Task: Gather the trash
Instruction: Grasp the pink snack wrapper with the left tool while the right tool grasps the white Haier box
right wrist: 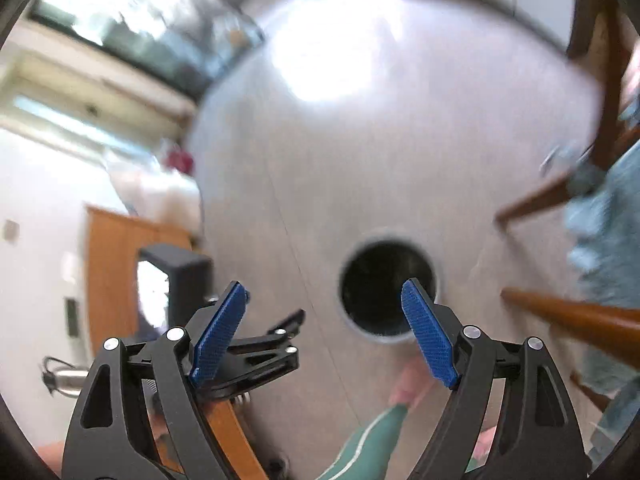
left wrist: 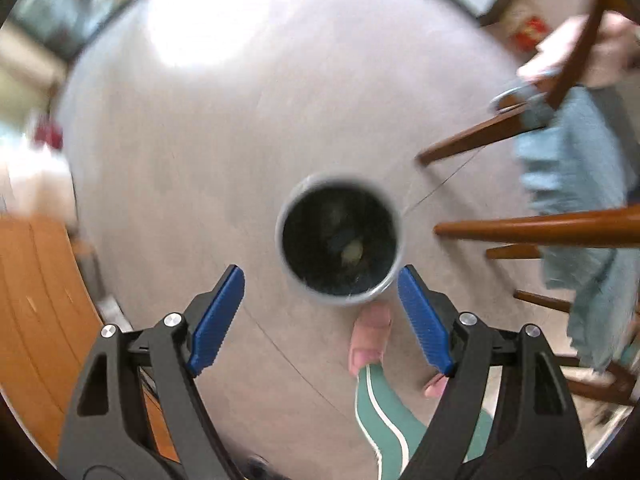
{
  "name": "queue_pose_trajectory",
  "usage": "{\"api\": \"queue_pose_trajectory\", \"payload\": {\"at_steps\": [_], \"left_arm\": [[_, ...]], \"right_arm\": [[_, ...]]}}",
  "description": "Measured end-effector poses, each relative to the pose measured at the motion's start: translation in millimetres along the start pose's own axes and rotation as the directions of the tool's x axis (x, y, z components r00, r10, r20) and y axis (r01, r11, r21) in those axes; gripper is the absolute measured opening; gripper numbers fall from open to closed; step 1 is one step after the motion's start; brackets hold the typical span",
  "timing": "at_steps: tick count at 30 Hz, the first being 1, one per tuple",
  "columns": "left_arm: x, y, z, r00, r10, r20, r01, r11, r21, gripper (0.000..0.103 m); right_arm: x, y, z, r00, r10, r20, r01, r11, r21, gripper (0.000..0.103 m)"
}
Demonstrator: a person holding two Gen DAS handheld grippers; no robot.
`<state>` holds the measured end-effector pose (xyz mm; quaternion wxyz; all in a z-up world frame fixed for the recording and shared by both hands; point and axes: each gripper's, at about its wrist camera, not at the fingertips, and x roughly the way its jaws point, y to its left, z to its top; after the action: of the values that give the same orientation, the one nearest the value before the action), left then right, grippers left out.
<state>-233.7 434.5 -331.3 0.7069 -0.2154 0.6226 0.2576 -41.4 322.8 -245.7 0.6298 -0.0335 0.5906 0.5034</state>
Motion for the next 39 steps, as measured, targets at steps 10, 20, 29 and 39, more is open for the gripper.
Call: {"api": "queue_pose_trajectory", "payload": {"at_steps": [10,20,29,39], "left_arm": [[-194,-221,44,0.923,-0.352,0.155,0.304,0.914,0.267,0.09],[-187,-409,12,0.953,-0.302,0.0,0.283,0.893,0.35,0.09],[-156,-464,21,0.977,-0.209,-0.04,0.213,0.946,0.246,0.092],[-135,-494,16,0.992,-0.116,-0.052,0.125,0.964,0.234,0.066]], "right_arm": [[-270,-153,-57,0.908,-0.386,0.165,0.344,0.909,0.234,0.08],[-342,-286,-65,0.889,-0.452,0.073,0.457,0.887,-0.065,0.088],[-300,-329,-39,0.893,-0.445,-0.065,0.403,0.856,-0.324,0.088],[-281,-348,-34,0.922,-0.372,-0.11,0.306,0.872,-0.382,0.076]]}}
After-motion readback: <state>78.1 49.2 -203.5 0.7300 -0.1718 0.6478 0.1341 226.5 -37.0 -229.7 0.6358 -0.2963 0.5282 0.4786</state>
